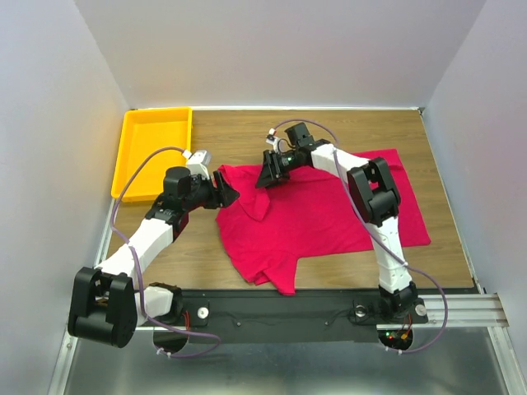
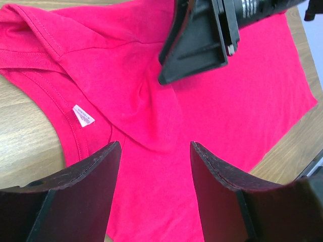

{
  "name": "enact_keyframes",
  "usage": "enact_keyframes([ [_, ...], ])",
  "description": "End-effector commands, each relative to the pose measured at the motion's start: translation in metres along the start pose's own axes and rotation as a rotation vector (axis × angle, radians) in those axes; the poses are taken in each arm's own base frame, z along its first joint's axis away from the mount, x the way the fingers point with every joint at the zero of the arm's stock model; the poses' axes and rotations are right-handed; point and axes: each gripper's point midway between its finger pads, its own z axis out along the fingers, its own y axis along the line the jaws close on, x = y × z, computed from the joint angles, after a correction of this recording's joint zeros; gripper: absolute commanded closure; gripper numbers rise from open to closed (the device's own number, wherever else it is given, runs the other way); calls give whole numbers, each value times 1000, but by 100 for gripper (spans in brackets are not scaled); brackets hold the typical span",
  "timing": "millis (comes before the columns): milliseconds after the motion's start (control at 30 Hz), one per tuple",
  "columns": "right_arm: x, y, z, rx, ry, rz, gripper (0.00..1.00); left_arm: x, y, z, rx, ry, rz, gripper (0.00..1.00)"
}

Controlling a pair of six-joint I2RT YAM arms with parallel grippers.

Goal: Fold and stack the t-shirts
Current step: Fold the tshirt

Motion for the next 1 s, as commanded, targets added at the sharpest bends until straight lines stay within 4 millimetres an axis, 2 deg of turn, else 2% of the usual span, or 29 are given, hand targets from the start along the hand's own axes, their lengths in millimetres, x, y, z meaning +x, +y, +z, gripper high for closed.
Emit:
enact_keyframes([
  [0,-15,17,7,-62,-18,30,44,4,-5,-2,36,9,25,32],
  [233,-18,33,0,-106,-17,30,44,22,-18,13,106,86,11,32],
  [500,-30,50,-8,-148,-33,19,44,40,-34,34,87,146,35,33],
  [633,-35,47,-17,-136,-55,15,44,47,-31,46,15,151,33,33],
  [767,-36,39,-29,-116,-77,18,44,60,-42,63,-24,166,45,33],
  [967,-37,36,-37,-117,-86,34,44,62,-41,82,-130,137,73,33],
])
